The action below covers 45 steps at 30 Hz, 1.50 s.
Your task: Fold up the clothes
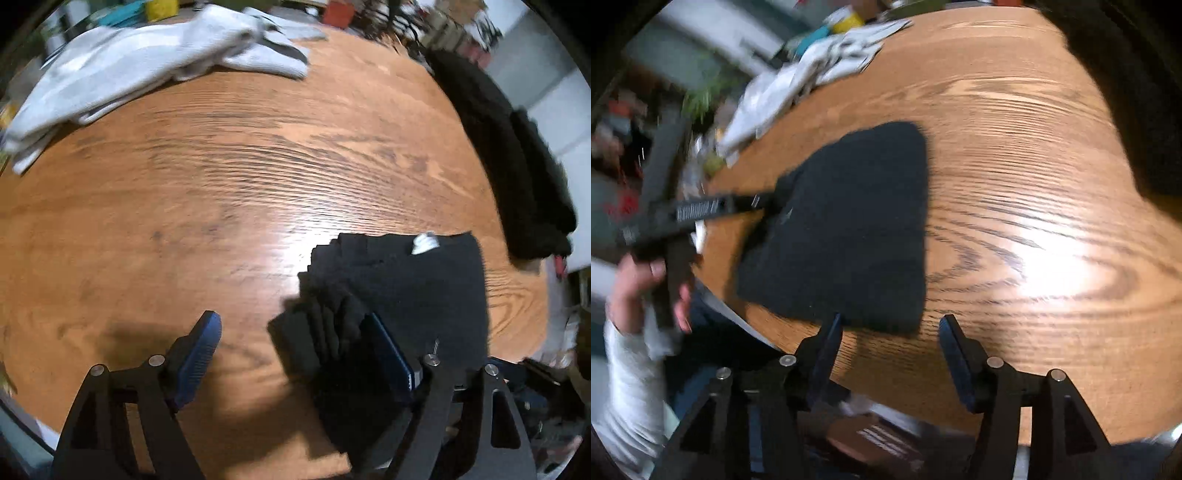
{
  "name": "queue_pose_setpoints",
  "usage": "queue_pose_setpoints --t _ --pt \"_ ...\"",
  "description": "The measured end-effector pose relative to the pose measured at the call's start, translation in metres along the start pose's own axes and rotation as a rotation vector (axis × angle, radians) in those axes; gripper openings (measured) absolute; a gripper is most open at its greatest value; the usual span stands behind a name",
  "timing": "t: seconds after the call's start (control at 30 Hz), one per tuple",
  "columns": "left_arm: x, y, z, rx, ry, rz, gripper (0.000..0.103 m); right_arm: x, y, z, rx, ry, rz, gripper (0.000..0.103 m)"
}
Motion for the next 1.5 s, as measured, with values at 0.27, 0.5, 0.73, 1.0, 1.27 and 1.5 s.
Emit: queue_pose_setpoints --t 0.27,0.5,0.73,1.0,1.27,1.5 --pt "-0.006 -0.035 0.003 -0.012 -0.156 -0.044 0.082 0.001 0.012 0.024 0.028 0.244 0.204 0.084" --pt "-0.002 -0.036 0.02 0.03 -0.202 -0.056 0.086 0.01 0.015 0.033 -0.086 0.162 0.293 0.051" --pt "0.0 0.009 -0.033 -0.113 -0.031 0.089 0.086 0.005 0.026 0.017 -0.114 0.13 0.283 0.064" --pt "0.004 0.055 -0.011 -0.097 0.07 0.211 0.086 0.015 0.019 0.044 -0.134 0.234 0.414 0.054" --pt "0.011 0.032 0.01 -0.002 0.053 0.219 0.086 0.002 0.047 0.022 -0.221 0.123 0.374 0.07" --pt "0.007 0.054 -0.001 -0.023 -0.19 0.122 0.086 0.032 0.02 0.047 -0.103 0.213 0.343 0.062"
Point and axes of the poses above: each gripper's, at about its wrist camera, not at the fingertips, and z roughly the way its jaws point, x to its left, y to its top, the point moved 9 cm from there along z, roughly the way its jaws point, and after that the axes turned 6 degrees about x, right-handed, at the moved point
